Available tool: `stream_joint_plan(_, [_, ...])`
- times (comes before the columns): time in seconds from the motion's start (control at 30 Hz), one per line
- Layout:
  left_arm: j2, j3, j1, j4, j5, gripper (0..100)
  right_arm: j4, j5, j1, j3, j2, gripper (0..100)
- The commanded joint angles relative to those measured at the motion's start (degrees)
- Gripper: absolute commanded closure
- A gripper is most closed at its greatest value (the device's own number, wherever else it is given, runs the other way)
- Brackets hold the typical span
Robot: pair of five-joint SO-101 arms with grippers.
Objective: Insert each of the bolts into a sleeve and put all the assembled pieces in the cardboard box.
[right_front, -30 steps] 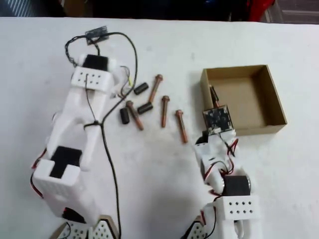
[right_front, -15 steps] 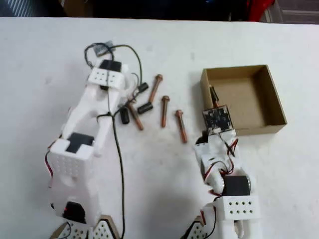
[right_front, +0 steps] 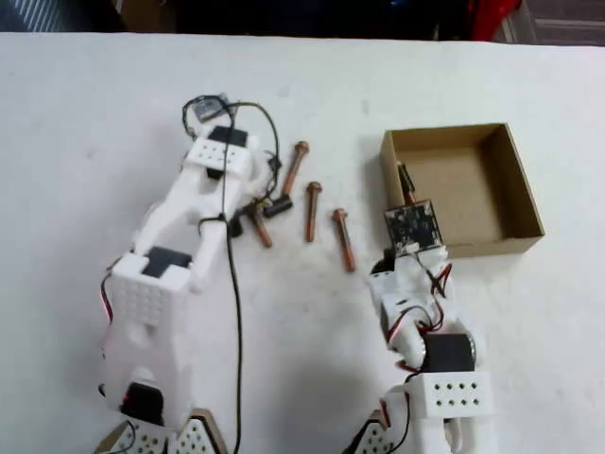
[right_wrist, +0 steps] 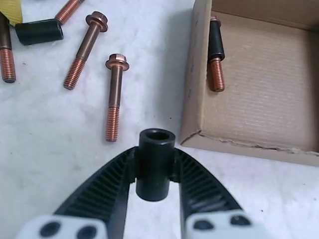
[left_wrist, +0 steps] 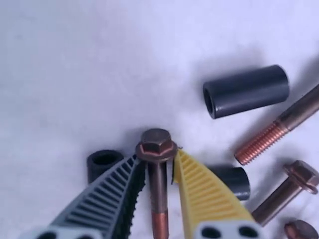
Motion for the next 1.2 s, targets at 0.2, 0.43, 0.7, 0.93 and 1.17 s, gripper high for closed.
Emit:
stream_joint_plan(0.2, [-0.13, -2.20, -1.98, -0.88, 0.35, 88, -1.01, -0.09, -0.22, -0.53, -0.84, 97.9])
stream_joint_plan(0.43, [-0.22, -2.29, -2.86, 2.20, -2.81, 97, -1.01, -0.09, -0.22, -0.53, -0.84, 97.9])
stream_joint_plan(0.7, [-0.57, -2.29, -2.86, 5.80, -13.27, 98, -1.36, -0.09, -0.31, 0.09, -0.84, 97.8])
stream_joint_plan(0.93, [-0.84, -7.03, 0.66, 12.31, -28.22, 98, -1.36, -0.09, -0.31, 0.09, -0.84, 98.0])
stream_joint_plan(1.17, [-0.84, -17.76, 2.33, 22.51, -36.40, 98, -1.36, -0.09, -0.31, 0.09, -0.84, 98.0])
